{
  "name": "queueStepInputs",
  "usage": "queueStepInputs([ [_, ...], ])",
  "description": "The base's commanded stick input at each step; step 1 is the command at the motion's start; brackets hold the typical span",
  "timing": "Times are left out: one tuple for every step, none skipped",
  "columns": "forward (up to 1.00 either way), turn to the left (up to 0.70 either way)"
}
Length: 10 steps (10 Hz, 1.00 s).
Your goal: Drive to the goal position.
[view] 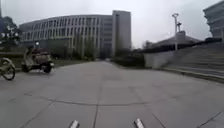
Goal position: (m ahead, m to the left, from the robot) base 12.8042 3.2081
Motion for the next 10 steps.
queueStepInputs([
  [0.98,0.0],
  [0.98,0.0],
  [0.98,0.0],
  [0.98,0.0],
  [0.98,0.0],
  [0.98,0.0],
  [0.98,0.0],
  [0.98,-0.25],
  [0.98,-0.37],
  [0.97,-0.36],
])
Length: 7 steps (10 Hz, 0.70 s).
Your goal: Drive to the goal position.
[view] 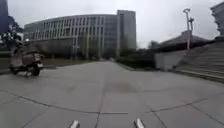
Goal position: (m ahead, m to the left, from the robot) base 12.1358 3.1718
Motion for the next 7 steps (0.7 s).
queueStepInputs([
  [0.89,-0.34],
  [0.98,-0.37],
  [0.98,-0.37],
  [0.98,-0.19],
  [0.98,0.0],
  [0.99,0.0],
  [1.0,0.0],
])
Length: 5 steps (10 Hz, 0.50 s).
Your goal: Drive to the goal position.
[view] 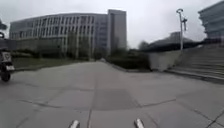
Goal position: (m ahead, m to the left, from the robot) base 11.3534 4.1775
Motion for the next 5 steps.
queueStepInputs([
  [1.0,0.0],
  [1.0,0.0],
  [1.0,0.0],
  [1.0,0.0],
  [1.0,0.0],
])
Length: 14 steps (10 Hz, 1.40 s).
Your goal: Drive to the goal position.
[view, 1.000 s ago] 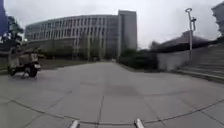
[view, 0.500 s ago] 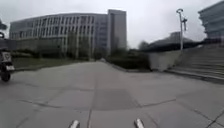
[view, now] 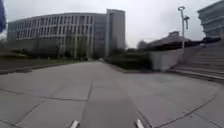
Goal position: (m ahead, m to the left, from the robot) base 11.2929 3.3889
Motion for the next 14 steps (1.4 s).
queueStepInputs([
  [1.0,0.0],
  [1.0,0.0],
  [1.0,0.0],
  [1.0,0.0],
  [1.0,0.0],
  [1.0,0.0],
  [1.0,0.0],
  [1.0,0.0],
  [1.0,0.0],
  [1.0,0.0],
  [1.0,0.0],
  [1.0,0.0],
  [1.0,0.0],
  [1.0,0.0],
])
